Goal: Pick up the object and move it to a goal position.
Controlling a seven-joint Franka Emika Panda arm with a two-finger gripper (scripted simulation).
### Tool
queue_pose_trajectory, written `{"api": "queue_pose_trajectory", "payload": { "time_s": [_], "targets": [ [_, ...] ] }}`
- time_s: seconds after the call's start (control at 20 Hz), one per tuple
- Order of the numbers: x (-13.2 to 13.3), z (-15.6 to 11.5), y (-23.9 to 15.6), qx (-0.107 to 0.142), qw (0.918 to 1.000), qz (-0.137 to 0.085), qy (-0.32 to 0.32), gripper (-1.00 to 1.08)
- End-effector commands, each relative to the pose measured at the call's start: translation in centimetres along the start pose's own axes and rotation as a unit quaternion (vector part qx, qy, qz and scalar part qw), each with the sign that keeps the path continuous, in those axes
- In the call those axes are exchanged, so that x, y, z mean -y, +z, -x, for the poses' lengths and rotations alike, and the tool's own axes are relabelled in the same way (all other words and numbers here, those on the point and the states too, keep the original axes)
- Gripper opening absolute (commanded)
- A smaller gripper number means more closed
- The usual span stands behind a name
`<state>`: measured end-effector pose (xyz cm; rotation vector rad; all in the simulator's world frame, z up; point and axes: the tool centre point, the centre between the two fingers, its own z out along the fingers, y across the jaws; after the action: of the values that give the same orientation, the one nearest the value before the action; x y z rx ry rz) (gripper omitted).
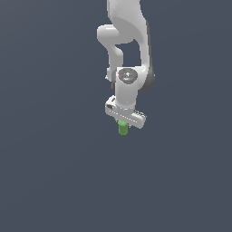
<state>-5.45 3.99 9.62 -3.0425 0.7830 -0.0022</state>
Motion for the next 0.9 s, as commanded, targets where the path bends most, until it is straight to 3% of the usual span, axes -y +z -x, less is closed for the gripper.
{"api": "queue_pose_trajectory", "payload": {
  "time_s": [0.0, 0.4, 0.85],
  "targets": [
    [0.0, 0.1, 0.1, 0.001, 1.0, 0.0, 0.0, -1.0],
    [-0.7, -0.5, -1.4, 0.0, 1.0, 0.0, 0.0, -1.0],
    [-3.7, -2.4, -7.3, 0.001, 1.0, -0.001, 0.0, -1.0]
  ]
}}
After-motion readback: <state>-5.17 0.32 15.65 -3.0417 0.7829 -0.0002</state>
